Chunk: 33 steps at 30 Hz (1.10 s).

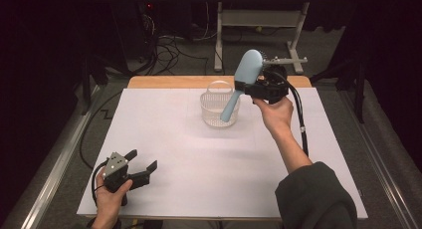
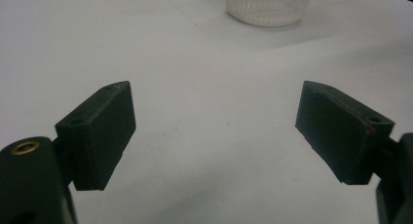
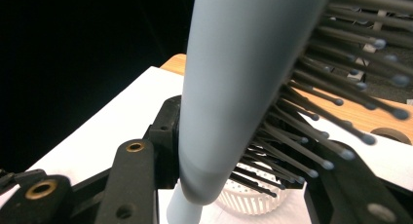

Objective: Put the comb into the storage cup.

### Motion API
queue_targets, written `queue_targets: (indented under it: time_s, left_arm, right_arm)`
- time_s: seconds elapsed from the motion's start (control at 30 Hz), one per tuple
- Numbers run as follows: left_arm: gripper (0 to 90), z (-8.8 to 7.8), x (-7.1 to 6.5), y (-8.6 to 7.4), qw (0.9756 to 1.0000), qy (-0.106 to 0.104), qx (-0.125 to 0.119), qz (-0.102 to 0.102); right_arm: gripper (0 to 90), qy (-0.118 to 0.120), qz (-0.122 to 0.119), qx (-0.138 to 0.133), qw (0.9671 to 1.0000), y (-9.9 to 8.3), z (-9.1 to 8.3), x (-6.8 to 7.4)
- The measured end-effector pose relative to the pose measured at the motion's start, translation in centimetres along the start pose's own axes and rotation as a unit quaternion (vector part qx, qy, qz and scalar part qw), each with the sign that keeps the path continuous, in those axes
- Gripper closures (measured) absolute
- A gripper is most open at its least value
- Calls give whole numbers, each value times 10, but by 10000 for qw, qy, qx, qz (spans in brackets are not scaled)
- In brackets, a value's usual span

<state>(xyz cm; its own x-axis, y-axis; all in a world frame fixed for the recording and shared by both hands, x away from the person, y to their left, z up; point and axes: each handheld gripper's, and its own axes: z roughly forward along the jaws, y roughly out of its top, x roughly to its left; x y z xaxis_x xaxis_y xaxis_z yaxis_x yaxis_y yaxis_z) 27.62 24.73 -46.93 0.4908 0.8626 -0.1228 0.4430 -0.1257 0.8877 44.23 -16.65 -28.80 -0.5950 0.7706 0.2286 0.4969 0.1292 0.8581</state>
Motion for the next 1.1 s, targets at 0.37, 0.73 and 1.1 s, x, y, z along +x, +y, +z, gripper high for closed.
queue_targets:
  time_s: [0.37,0.73,1.1]
  left_arm:
    - [156,0,0,0,10000,-2,4,19]
    - [157,0,-1,0,10000,-30,-3,42]
    - [157,1,-2,0,10000,-60,1,38]
  right_arm:
    - [550,-33,29,36,10000,6,11,0]
    - [550,-154,13,41,9999,14,24,0]
    - [545,-326,-31,42,9995,18,38,-1]
